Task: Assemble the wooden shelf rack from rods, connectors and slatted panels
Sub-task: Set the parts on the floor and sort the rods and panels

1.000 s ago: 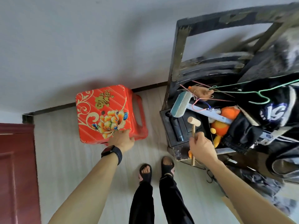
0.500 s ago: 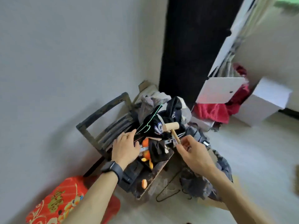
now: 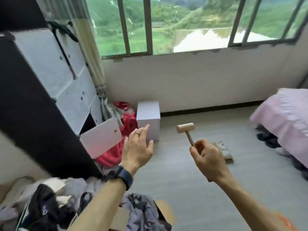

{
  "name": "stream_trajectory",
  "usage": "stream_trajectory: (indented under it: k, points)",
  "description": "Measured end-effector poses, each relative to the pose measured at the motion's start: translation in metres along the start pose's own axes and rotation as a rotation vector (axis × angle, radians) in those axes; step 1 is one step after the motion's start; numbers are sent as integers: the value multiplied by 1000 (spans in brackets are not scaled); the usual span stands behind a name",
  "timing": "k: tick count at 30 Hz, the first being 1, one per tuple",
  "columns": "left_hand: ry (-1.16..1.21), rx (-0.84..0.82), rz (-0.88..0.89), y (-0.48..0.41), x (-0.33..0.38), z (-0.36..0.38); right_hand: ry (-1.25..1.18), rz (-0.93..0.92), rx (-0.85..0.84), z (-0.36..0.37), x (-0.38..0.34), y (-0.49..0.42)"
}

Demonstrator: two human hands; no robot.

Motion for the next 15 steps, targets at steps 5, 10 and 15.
stream_trajectory:
  k: [5, 10, 15]
  points:
    - [-13, -39, 166, -92, 134, 64, 86, 44, 88, -93, 79, -90]
    - [12, -76, 280, -173, 244, 136, 142, 88, 183, -158, 155, -182]
    - [52, -111, 355, -261, 330, 228, 192, 135, 265, -195, 244, -274]
Point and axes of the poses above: each hand's wrist, its own y-axis away from the middle knuckle, its own z-axis out of the palm, x = y × z, the point moved 7 cm from there along -y, towards the middle knuckle, and after that the axes turned 8 degrees about x, right-handed, at the moved point
